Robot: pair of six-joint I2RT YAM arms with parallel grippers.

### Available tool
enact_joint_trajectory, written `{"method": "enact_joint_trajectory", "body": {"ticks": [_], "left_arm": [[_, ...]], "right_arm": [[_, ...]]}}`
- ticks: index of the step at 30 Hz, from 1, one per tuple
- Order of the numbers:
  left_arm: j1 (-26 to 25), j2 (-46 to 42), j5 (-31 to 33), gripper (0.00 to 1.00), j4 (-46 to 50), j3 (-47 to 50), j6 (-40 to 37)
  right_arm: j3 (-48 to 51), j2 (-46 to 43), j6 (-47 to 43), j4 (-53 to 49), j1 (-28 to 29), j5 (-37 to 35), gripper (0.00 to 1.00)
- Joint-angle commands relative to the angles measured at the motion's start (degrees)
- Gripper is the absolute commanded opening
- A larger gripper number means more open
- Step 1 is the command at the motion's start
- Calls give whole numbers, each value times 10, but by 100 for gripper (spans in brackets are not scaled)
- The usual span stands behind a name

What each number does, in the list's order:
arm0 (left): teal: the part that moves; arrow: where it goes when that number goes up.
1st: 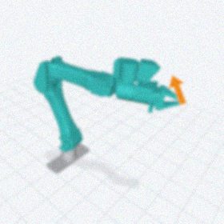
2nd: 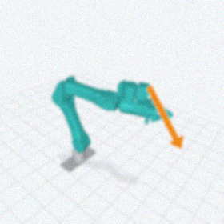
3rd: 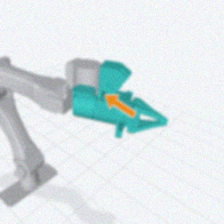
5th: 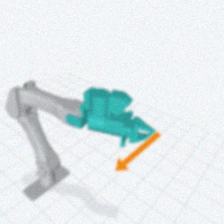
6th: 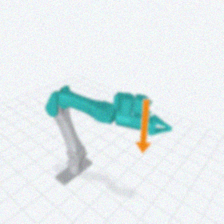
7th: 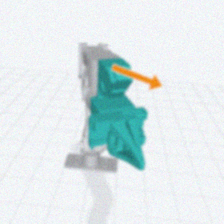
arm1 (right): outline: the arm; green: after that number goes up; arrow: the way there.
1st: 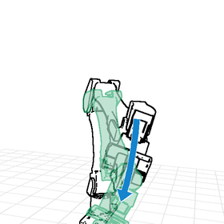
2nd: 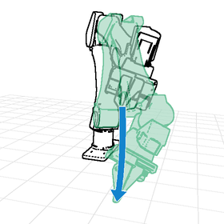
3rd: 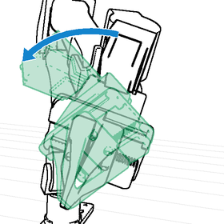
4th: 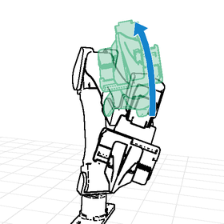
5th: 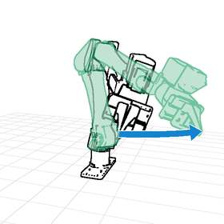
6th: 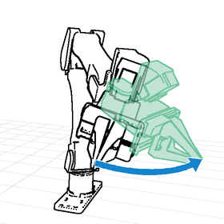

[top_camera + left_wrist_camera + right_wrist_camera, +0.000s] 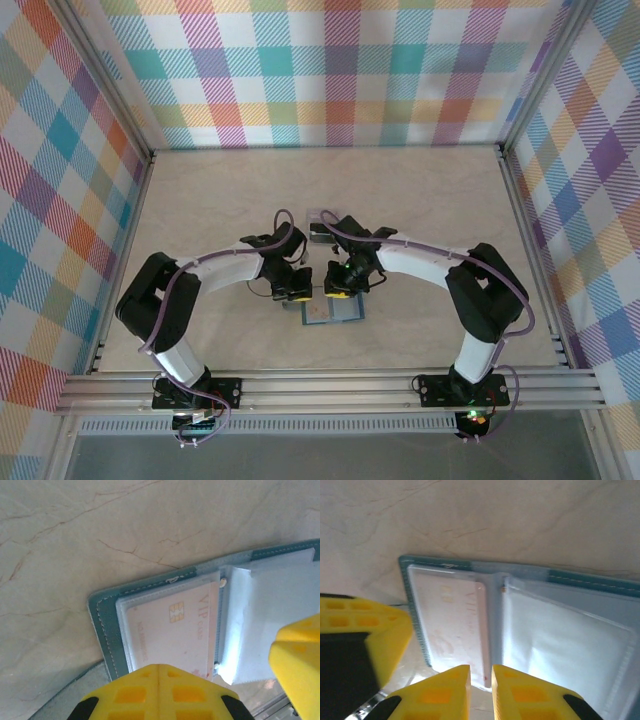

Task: Take the credit cards out of the card holder

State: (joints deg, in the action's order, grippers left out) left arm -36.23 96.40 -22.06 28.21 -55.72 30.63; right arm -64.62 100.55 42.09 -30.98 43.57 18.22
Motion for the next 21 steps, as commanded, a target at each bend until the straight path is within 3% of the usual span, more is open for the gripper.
{"method": "enact_joint_trajectory", "body": {"ticks": [1,9,21], "left_arm": [[-2,12,-7,2,-3,9,4],[-2,15,8,1,12,17,-9],[-2,19,26,1,30,16,-20]], "right_arm": [[7,15,23,49,-1,59,20],[13,57,28,76,-3,73,20],[15,71,4,27,-4,1,21]]}}
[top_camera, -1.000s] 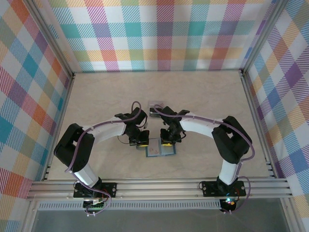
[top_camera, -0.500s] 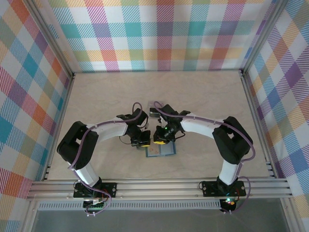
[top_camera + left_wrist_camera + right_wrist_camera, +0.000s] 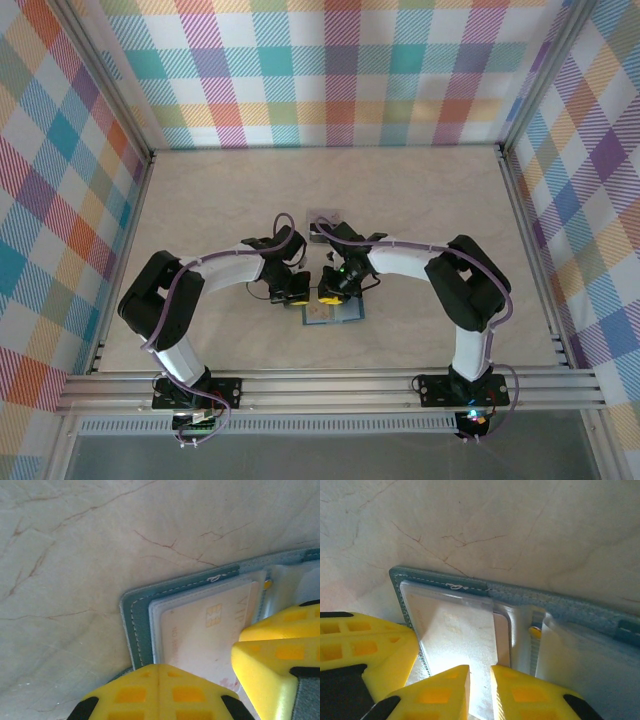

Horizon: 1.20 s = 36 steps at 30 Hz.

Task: Take the credit cards out of the card holder

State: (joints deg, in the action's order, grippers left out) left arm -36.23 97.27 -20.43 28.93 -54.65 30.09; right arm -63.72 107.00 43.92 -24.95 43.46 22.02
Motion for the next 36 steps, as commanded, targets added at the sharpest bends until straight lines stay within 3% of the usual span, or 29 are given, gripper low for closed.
{"method": "enact_joint_trajectory", "body": {"ticks": [1,20,28,36], "left_arm": [[-2,11,11,1,24,5,-15],[-2,20,44,1,61,-11,-27],[-8,-26,-8,1,41,-29,0],[-36,11,-30,1,17,-41,12]], "right_arm": [[6,3,-16,-38,-3,-41,21],[3,-30,-24,-58,-5,-55,35],[13,-48,-18,-31,-7,-22,38],[15,-26,-17,-8,-8,9,38]]}}
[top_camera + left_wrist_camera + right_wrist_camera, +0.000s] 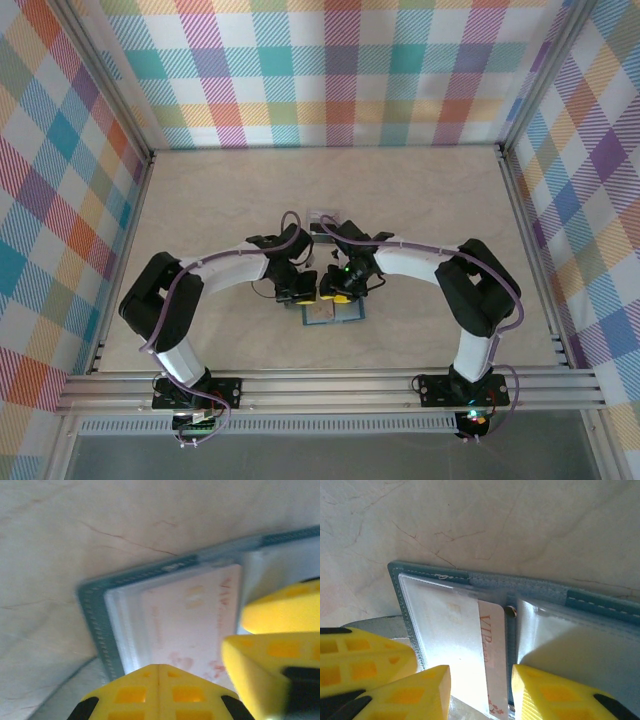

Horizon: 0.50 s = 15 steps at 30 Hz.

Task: Take the credit cards out of the card holder

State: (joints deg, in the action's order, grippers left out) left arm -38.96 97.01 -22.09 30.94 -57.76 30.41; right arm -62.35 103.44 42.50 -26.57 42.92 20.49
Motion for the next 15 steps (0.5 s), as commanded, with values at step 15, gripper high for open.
{"method": "enact_joint_trajectory", "body": {"ticks": [15], "left_arm": [[-9,41,40,1,34,-3,-16]], "right_arm": [[3,40,3,40,-3,60,37]]}}
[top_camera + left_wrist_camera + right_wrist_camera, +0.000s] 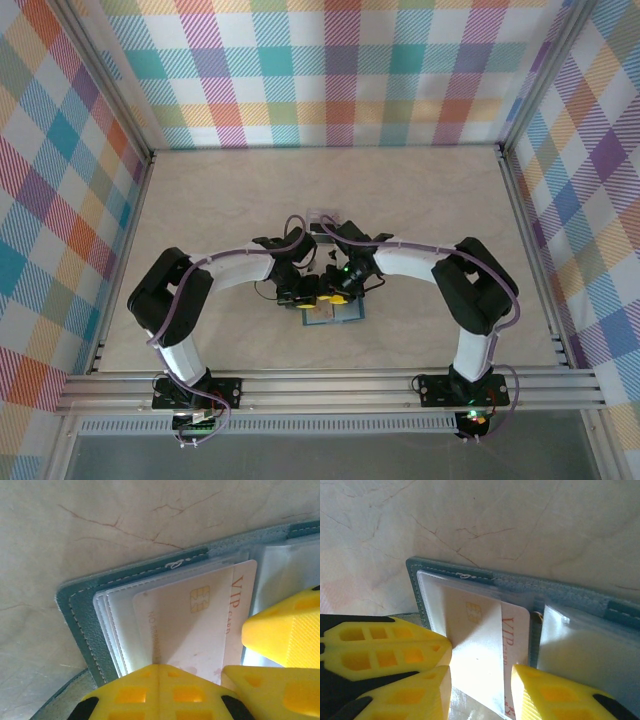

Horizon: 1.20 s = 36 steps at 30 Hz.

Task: Take the credit cards out of the card holder

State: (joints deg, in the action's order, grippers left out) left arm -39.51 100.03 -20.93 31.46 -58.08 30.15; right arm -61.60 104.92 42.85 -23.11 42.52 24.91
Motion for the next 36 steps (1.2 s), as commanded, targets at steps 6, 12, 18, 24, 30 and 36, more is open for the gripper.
{"method": "enact_joint_trajectory", "body": {"ticks": [6,12,18,24,30,36], "left_arm": [[-4,1,62,1,55,-7,-21],[-5,-3,74,1,69,-17,-25],[-11,0,46,1,51,-25,-16],[-13,13,60,1,59,-18,-15],[-12,13,63,1,62,-21,-15],[-14,20,60,1,62,-24,-16]], "right_arm": [[-12,21,-15,-66,1,-66,37],[-10,-8,-21,-60,1,-61,37],[1,-17,-16,-44,0,-47,37],[19,-37,-13,-35,-7,-44,37],[17,-27,-24,-45,-12,-46,38],[27,-1,-28,-2,-12,-5,35]]}}
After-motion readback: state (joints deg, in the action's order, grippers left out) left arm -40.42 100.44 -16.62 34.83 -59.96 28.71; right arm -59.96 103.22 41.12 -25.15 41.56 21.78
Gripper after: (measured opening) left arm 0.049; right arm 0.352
